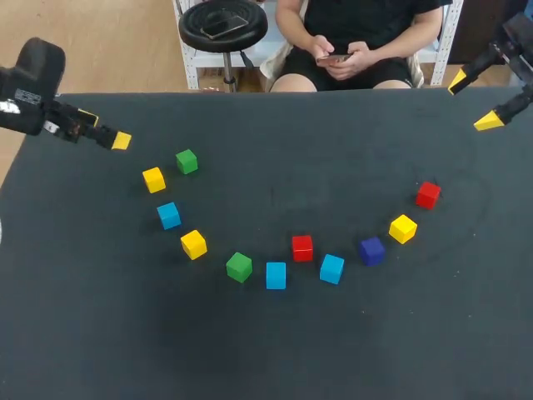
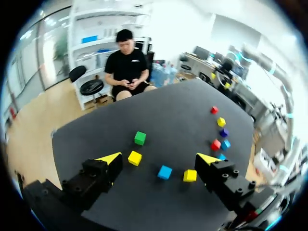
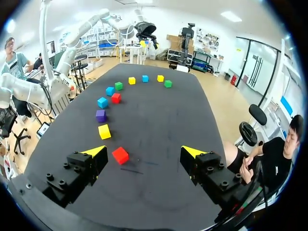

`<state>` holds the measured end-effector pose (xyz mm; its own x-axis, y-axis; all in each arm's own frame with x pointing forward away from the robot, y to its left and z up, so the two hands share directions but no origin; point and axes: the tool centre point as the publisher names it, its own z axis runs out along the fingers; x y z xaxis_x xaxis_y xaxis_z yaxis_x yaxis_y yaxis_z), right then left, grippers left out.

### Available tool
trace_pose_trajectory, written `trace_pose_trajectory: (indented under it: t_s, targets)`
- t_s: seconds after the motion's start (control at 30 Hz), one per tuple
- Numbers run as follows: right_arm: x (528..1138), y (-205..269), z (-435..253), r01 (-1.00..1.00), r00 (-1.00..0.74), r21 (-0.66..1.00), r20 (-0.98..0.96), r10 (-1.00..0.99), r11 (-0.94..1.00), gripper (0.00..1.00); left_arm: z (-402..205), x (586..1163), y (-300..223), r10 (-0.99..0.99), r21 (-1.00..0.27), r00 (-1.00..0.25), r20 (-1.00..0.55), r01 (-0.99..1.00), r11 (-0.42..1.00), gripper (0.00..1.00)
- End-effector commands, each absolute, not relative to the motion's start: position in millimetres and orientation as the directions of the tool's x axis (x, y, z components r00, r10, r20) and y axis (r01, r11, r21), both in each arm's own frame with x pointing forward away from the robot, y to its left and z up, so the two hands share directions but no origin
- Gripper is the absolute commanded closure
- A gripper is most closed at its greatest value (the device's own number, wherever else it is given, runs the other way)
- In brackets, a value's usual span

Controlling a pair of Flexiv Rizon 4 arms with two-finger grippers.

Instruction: Place the blue cubes, place green cubes on the blue cubes, place the yellow cubes on the green cubes, then place the red cubes on the yellow cubes, and place purple cube on the red cubes.

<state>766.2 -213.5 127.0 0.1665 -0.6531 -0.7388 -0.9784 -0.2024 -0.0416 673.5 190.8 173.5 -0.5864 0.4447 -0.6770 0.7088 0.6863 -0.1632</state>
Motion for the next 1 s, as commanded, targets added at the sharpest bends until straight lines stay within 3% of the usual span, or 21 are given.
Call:
trace_pose_trajectory:
  t_s: [0.03, 0.57, 1.0]
  targets:
    - [766.3, -213.7, 126.8, -0.978, 0.168, -0.042, -0.739, -0.652, -0.203, 0.0, 178.4, 674.7, 198.6, 0.777, -0.054, -0.174, -0.605, 0.983, 0.178, 0.0]
    - [766.3, -213.7, 126.8, -0.978, 0.168, -0.042, -0.739, -0.652, -0.203, 0.0, 175.6, 672.6, 195.9, 0.789, -0.034, -0.138, -0.599, 0.989, 0.146, 0.0]
    - [766.3, -213.7, 126.8, -0.978, 0.168, -0.042, -0.739, -0.652, -0.203, 0.0, 164.6, 634.5, 163.0, 0.916, 0.001, -0.045, -0.399, 0.999, 0.049, 0.0]
